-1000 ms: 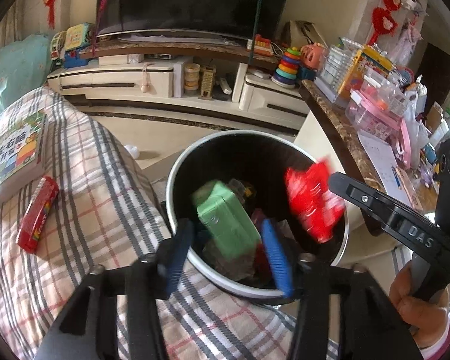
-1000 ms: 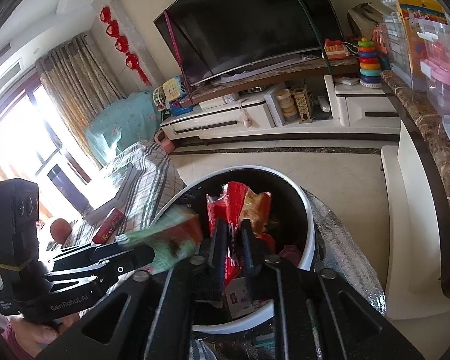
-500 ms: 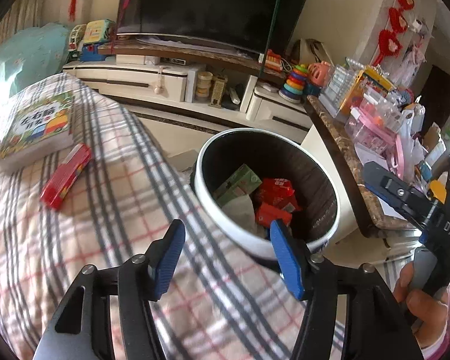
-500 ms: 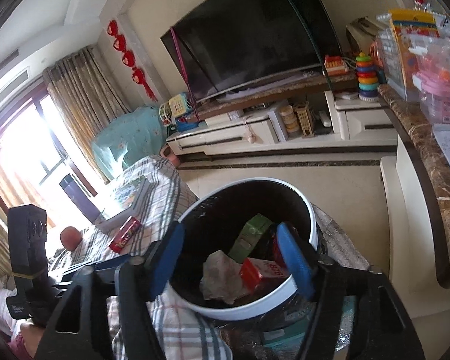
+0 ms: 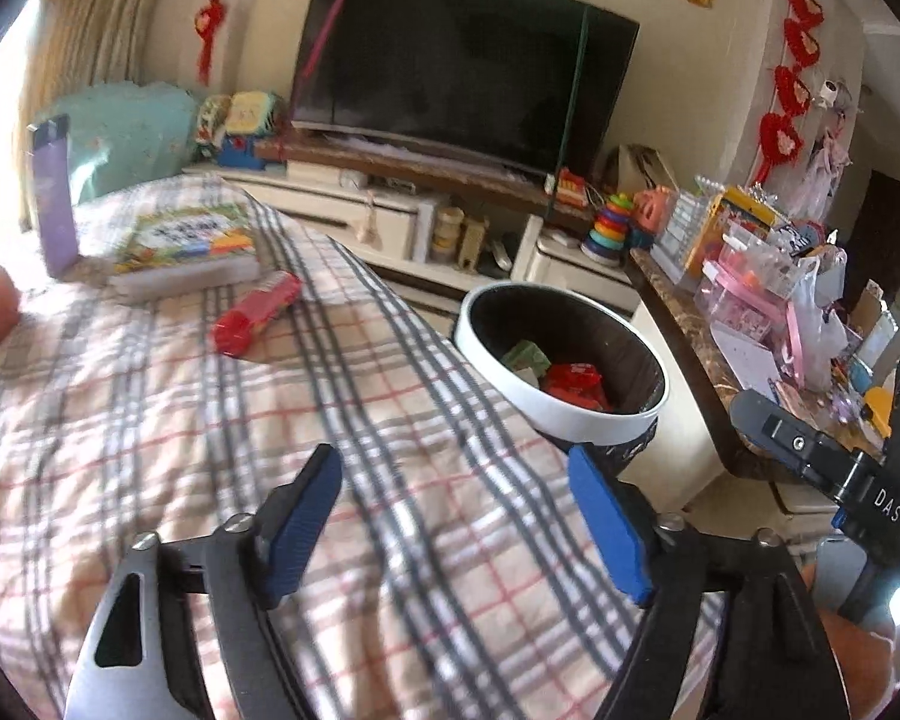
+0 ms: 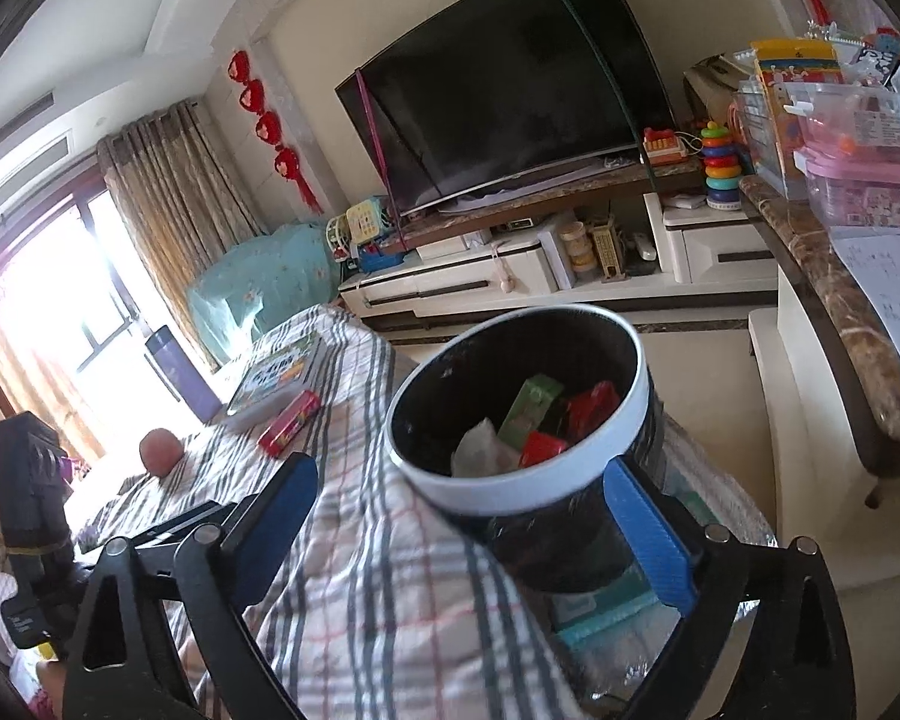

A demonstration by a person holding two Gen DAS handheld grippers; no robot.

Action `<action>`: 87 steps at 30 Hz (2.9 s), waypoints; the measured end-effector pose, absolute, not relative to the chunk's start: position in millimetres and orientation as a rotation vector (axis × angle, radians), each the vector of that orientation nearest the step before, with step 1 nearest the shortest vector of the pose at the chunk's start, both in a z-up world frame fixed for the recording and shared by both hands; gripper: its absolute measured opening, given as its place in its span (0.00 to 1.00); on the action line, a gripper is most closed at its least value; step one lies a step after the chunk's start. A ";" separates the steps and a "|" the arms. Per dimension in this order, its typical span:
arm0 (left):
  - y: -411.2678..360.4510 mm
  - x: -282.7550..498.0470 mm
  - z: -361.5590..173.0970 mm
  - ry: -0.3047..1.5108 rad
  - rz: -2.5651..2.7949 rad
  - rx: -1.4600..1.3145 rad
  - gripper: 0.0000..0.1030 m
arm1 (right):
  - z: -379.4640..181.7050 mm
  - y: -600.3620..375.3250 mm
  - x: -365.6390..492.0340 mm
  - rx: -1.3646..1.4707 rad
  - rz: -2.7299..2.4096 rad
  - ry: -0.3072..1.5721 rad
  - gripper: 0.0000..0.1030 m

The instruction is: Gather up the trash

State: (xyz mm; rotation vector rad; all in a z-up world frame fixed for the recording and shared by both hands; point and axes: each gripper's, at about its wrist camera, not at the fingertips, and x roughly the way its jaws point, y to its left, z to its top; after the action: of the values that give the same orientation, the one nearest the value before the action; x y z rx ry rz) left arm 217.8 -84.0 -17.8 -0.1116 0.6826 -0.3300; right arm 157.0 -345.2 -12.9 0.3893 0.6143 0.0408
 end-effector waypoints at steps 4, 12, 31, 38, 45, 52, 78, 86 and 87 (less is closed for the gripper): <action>-70.2 187.3 -7.5 0.602 -0.289 -0.089 0.88 | -9.5 -332.1 143.2 0.367 0.040 0.609 0.97; -49.1 140.7 10.2 0.487 -0.240 -0.114 0.99 | 30.7 -304.5 116.0 0.263 0.035 0.493 1.00; -56.0 101.0 -21.2 0.422 -0.091 -0.029 0.99 | 13.9 -273.6 81.7 0.091 -0.086 0.360 1.00; -58.3 93.3 -20.9 0.406 -0.077 0.003 0.99 | 10.1 -267.0 78.1 0.078 -0.083 0.359 1.00; -54.2 95.1 -23.6 0.420 -0.064 -0.007 0.99 | 7.3 -265.3 79.2 0.071 -0.086 0.372 1.00; -51.2 96.2 -23.8 0.408 -0.057 -0.004 0.99 | 5.9 -264.2 78.9 0.066 -0.081 0.373 1.00; -48.3 94.5 -27.9 0.386 -0.055 0.004 0.99 | 6.3 -256.3 79.2 0.046 -0.056 0.367 1.00; -47.9 93.7 -28.2 0.388 -0.060 0.002 0.99 | 6.8 -254.8 79.1 0.044 -0.054 0.363 1.00; -48.0 93.8 -28.3 0.388 -0.059 0.003 0.99 | 7.0 -254.6 79.2 0.044 -0.053 0.363 1.00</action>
State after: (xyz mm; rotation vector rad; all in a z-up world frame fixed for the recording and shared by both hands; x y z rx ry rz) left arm 93.8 -48.0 -28.3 0.0031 0.3878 -0.0595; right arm 79.2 -254.6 7.0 0.0438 0.3631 -0.0532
